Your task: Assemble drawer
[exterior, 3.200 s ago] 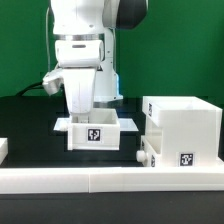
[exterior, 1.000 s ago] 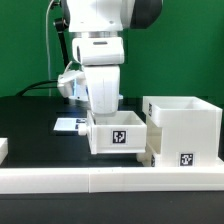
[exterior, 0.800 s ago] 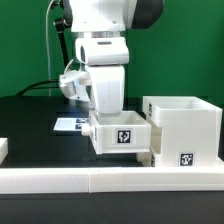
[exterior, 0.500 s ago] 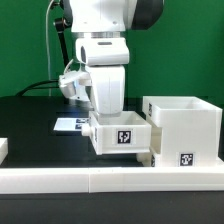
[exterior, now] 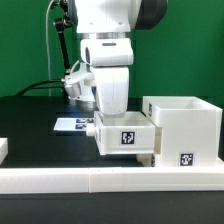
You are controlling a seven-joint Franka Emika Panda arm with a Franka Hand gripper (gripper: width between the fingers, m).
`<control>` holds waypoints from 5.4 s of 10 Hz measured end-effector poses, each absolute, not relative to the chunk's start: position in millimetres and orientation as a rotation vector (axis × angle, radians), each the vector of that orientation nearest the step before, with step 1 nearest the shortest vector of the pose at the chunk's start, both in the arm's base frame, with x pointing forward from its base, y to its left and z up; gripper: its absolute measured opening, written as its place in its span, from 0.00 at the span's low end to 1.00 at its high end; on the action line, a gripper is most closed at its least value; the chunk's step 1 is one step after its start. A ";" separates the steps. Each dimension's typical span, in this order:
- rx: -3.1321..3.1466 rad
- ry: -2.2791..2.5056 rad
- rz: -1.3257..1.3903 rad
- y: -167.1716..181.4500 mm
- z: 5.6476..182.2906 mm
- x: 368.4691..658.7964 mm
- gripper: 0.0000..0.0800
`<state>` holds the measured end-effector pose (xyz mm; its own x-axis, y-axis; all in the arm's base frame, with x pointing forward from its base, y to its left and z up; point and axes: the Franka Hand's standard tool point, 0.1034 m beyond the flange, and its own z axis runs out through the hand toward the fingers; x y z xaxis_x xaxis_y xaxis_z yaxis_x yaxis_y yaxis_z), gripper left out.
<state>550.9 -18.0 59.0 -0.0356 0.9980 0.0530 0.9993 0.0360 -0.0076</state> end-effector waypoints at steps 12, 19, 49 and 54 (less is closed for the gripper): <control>-2.154 -2.223 -0.047 -10.5 58.3 550.6 0.05; -2.160 -2.211 -0.042 -5.6 56.0 547.4 0.05; -2.176 -2.213 -0.044 14.7 83.1 553.6 0.80; -2.178 -2.201 0.008 -20.3 109.3 562.8 0.81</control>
Offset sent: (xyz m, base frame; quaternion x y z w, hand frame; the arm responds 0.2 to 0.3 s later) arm 0.0025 0.0043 0.0023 -0.0122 -0.0059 0.0085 0.9999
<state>562.8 -20.3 109.3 -0.0097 0.9996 0.0281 0.9993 0.0107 -0.0354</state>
